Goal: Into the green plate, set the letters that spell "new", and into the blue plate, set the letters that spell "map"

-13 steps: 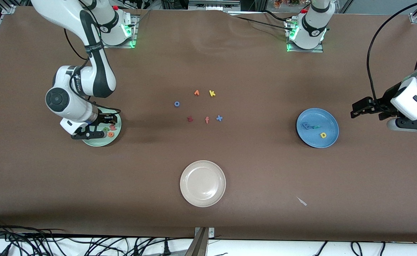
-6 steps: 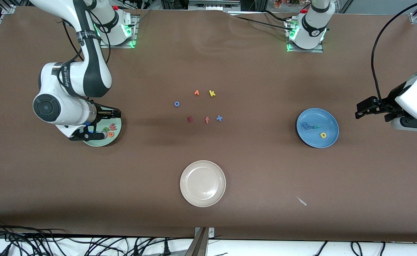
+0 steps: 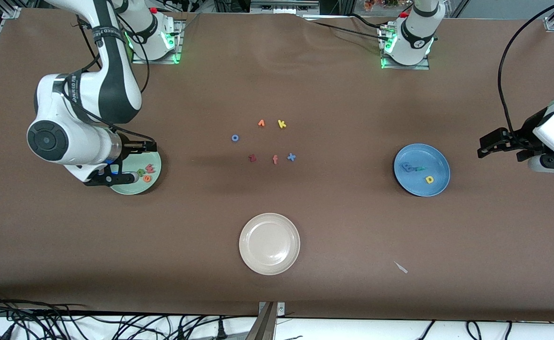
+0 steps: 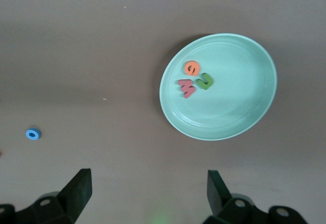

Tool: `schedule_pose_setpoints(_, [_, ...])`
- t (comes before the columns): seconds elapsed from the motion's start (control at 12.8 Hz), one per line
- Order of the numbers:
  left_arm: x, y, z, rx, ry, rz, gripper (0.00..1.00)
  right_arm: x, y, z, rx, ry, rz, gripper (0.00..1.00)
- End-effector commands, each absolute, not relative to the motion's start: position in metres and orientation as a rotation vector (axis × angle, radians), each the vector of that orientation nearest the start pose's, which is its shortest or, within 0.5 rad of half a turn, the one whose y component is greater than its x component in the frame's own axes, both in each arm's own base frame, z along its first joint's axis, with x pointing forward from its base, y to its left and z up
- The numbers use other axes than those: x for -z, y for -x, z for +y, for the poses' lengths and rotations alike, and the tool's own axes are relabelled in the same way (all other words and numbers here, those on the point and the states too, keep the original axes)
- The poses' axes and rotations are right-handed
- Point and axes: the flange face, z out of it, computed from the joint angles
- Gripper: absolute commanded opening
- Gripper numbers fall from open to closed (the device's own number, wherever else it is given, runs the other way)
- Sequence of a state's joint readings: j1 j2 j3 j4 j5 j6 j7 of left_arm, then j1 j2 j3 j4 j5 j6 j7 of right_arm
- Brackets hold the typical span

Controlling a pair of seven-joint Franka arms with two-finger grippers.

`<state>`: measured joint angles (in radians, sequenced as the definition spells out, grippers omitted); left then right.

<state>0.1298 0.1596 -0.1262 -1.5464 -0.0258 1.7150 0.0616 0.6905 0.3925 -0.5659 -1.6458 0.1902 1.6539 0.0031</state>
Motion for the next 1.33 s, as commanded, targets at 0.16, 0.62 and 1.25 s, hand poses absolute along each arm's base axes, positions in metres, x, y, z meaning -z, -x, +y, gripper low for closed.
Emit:
schedule_pose_setpoints(0.16, [-0.556, -0.612, 0.008, 0.019, 3.147, 0.126, 1.0, -0.457, -0.586, 0.124, -0.395, 3.14, -0.069, 1.0])
schedule_pose_setpoints(0.62, [-0.545, -0.614, 0.006, -0.012, 3.148, 0.147, 0.99, -0.549, -0.564, 0.046, -0.184, 3.114, 0.028, 1.0])
schedule_pose_setpoints(1.25, [-0.543, -0.615, 0.008, -0.016, 3.148, 0.162, 0.99, -0.554, -0.554, 0.023, -0.178, 3.128, -0.022, 1.0])
